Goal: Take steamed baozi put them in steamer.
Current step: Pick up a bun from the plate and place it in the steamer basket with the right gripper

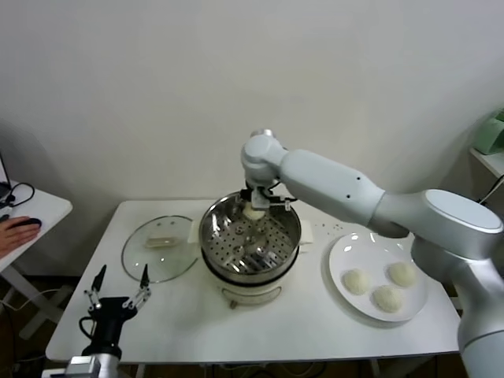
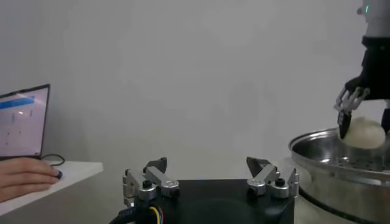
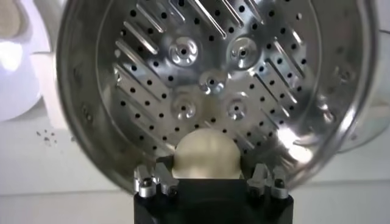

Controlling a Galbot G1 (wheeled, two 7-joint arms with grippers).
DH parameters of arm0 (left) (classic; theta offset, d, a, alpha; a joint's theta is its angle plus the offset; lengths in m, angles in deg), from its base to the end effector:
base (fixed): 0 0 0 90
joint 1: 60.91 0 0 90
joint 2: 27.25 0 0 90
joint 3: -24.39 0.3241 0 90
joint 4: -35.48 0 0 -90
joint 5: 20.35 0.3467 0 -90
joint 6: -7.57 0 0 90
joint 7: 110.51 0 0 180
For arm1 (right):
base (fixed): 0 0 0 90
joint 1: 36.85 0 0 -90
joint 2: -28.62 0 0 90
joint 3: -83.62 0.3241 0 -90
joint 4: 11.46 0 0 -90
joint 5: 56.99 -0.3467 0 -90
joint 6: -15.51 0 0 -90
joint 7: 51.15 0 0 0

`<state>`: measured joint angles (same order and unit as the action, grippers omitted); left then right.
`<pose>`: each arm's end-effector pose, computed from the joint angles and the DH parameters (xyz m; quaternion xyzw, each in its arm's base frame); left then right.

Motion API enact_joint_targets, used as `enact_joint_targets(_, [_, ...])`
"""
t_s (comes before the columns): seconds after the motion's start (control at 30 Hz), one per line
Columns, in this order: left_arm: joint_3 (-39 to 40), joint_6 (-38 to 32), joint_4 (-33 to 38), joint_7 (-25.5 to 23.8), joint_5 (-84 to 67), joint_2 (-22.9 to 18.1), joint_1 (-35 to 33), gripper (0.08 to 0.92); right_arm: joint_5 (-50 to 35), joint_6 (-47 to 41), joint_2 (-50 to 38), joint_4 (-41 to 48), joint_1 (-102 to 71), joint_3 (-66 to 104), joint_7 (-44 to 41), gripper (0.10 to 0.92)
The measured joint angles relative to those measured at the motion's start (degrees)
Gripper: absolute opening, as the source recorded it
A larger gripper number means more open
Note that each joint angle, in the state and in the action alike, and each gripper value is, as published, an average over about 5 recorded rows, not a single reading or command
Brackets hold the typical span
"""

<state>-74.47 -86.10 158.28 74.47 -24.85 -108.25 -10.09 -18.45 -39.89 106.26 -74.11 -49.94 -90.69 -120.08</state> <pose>0.1426 0.0657 -0.2808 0.0593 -0.9956 -0.0707 0.0136 0.5307 0.1959 -0.0921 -0.5804 0.0221 -0.8140 0.0093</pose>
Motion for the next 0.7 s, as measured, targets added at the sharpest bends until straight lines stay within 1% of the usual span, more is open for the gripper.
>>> enact_joint_targets(0.3, [-0.02,-0.02,-0.19,-0.02,-0.03,0.06,-0.11,0.823,1.76,0.51,1.55,2.27,-2.36,0.02,0.45,0.716])
enact_joint_targets(0.37, [-0.02,-0.03,-0.24,-0.03,-0.04,0.10,-0.16,0.823,2.15,0.73,1.84,2.64,-2.70,0.20,0.61,0.740])
enact_joint_targets(0.47, [-0.02,-0.05,-0.29,-0.02,-0.05,0.13,-0.14,0.823,2.70,1.12,2.21,3.08,-2.95,0.57,0.78,0.795])
enact_joint_targets(0.53, [-0.01,-0.05,-0.30,-0.02,-0.06,0.12,-0.12,0.823,2.98,1.48,2.30,3.19,-2.98,0.88,0.79,0.815])
enact_joint_targets(0.7, [-0.01,-0.05,-0.26,0.02,-0.05,0.12,-0.10,0.823,2.87,2.65,1.81,2.61,-2.30,1.38,0.42,0.822])
